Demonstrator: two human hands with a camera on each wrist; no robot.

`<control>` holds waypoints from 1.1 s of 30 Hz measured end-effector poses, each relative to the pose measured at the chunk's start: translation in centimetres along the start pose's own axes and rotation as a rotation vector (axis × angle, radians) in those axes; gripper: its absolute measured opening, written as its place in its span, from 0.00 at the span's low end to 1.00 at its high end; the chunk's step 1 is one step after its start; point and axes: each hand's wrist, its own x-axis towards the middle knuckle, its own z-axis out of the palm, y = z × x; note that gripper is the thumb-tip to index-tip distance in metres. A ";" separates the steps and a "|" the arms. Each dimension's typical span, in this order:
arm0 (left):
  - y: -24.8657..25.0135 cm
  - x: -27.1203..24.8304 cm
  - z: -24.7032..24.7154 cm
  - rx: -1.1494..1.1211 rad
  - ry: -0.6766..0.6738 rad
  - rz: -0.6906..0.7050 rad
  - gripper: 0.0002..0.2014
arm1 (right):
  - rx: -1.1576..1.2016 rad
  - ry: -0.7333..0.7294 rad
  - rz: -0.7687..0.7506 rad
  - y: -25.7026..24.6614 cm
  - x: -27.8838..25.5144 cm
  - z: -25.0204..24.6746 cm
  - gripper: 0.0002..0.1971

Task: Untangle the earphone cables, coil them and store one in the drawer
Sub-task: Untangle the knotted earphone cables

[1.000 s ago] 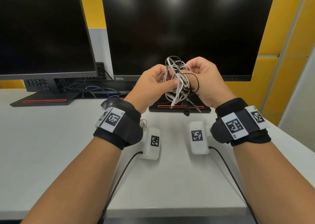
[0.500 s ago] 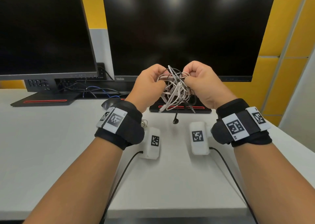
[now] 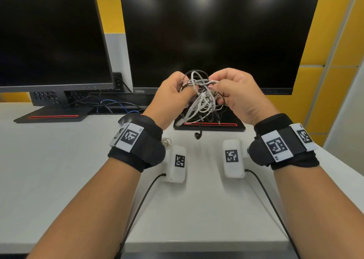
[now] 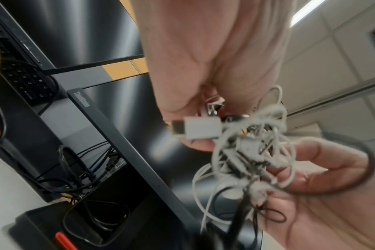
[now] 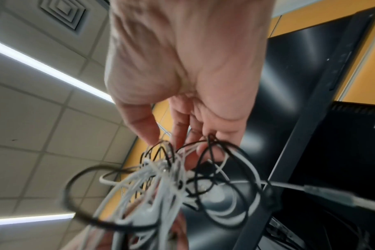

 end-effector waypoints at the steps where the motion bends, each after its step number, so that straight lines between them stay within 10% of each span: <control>1: -0.1 0.1 -0.1 -0.027 0.026 0.001 0.07 | 0.049 -0.035 0.018 -0.1 -0.1 0.0 0.08; 11: -0.2 0.4 0.0 -0.120 0.099 -0.021 0.04 | -0.108 -0.176 0.105 0.3 -0.3 -0.6 0.06; 24: 0.5 0.0 0.2 0.149 -0.129 -0.093 0.13 | -0.107 0.097 0.174 0.3 0.2 0.1 0.06; 33: 0.0 0.1 0.0 0.113 0.068 -0.030 0.12 | -0.124 0.087 0.144 -0.3 0.1 0.0 0.05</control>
